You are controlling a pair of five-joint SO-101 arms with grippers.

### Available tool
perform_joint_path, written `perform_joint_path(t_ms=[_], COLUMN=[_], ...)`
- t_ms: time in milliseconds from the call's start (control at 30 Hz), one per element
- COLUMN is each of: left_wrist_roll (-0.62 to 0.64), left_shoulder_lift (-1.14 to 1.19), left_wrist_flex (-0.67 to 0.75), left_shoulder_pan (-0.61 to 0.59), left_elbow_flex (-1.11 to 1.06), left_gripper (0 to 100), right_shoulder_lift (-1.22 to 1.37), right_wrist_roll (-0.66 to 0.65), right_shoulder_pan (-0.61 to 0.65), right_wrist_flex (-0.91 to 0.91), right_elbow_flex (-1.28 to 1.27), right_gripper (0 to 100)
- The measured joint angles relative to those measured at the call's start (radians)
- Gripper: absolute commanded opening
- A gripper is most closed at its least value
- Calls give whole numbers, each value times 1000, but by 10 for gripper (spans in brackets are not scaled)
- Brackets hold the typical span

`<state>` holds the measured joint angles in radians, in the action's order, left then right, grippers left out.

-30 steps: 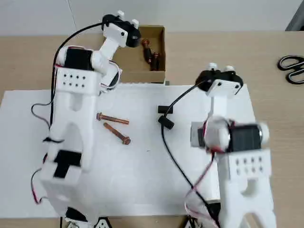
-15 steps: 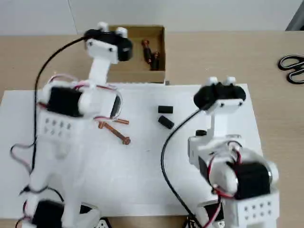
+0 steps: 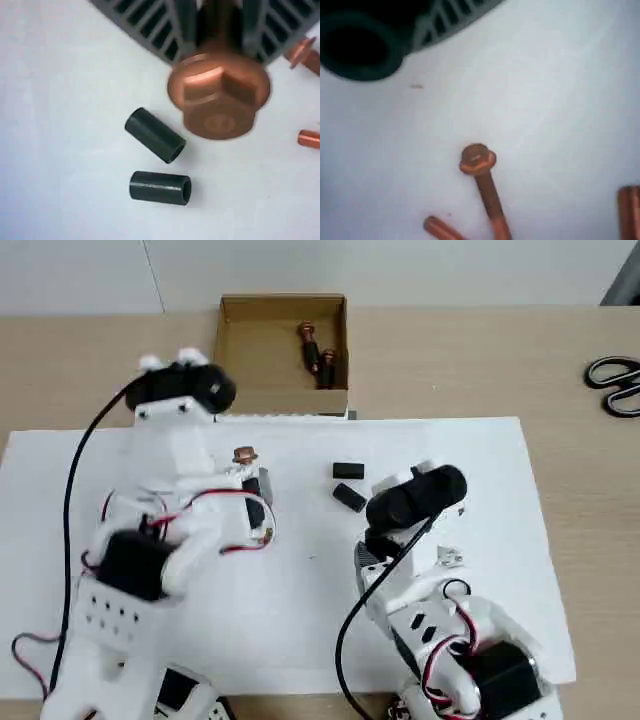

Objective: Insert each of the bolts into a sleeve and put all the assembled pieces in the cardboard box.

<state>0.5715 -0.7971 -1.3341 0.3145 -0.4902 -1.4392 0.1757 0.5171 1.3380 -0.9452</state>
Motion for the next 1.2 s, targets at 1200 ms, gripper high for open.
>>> perform_joint_path(t_ms=[1200], left_wrist_roll=[147], left_shoulder_lift=[-628], left_wrist_flex=[330], left_shoulder_pan=[219], left_elbow_flex=[-517], left_gripper=[6], right_shoulder_lift=[-258], right_wrist_roll=[-60], right_shoulder_pan=[322], right_wrist_flex=[-144], right_elbow_flex=[-295], right_gripper=[2])
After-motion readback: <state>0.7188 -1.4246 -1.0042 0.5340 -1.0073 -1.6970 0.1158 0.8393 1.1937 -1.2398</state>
